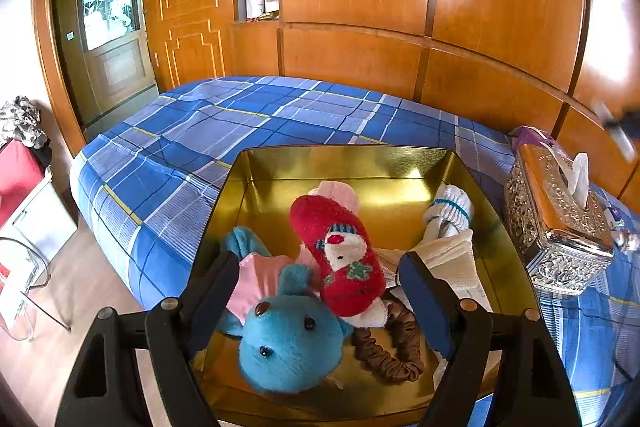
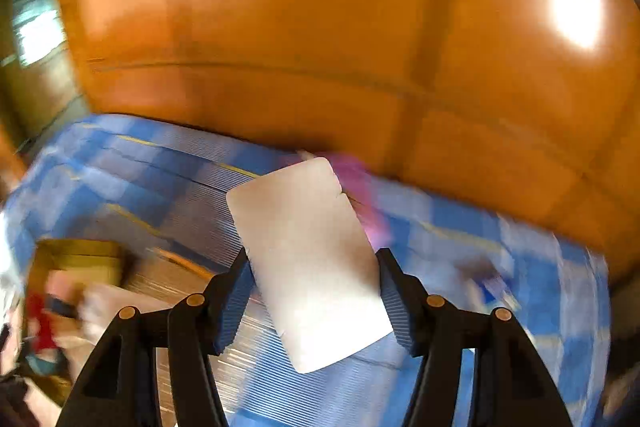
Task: Organize soft objects
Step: 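Grasp the white foam pad with the right gripper and lift it, then carry the white pad into the gold tray and open the right gripper, then move both grippers from the tray back over the items on the bed, then grasp the scrunchie and mesh roll with the left gripper while the right grasps the Tempo packet, then lift the scrunchie bundle with the left gripper while the right lifts the Tempo packet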
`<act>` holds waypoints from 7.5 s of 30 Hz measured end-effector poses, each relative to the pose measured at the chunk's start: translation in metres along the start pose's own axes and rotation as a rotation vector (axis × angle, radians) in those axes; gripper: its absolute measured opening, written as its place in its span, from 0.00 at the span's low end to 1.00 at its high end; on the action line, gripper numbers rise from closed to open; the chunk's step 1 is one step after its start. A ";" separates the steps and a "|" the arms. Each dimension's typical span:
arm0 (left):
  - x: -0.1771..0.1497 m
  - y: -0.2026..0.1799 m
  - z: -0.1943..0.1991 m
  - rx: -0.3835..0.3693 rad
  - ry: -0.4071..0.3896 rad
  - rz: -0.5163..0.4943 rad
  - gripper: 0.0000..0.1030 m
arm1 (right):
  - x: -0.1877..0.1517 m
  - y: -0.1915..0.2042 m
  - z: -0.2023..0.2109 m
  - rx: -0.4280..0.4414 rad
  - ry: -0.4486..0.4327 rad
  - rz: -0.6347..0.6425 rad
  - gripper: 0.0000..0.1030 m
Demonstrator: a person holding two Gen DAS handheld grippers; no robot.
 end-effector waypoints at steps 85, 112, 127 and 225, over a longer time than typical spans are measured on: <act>0.036 0.017 0.036 0.110 -0.118 0.027 0.84 | -0.096 0.183 0.073 0.006 -0.350 0.217 0.72; 0.052 -0.222 0.077 -0.226 -0.211 -0.490 0.86 | -0.169 -0.221 0.019 -0.544 -0.096 -0.266 0.72; 0.038 -0.313 0.062 -0.295 -0.173 -0.636 0.86 | -0.207 -0.296 0.003 -0.442 -0.036 -0.632 0.72; -0.091 -0.402 -0.042 -0.611 0.202 -0.588 0.40 | -0.145 -0.337 -0.146 -0.219 0.207 -1.058 0.83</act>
Point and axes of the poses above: each gripper's, at about its wrist camera, not at the fingertips, and z roughly against the way its jaws point, y to its left, x to its top, the point moved 6 cm from there along -z, roughly the way its jaws point, and after that the axes turned 1 degree about -x, right-handed, at the moved point
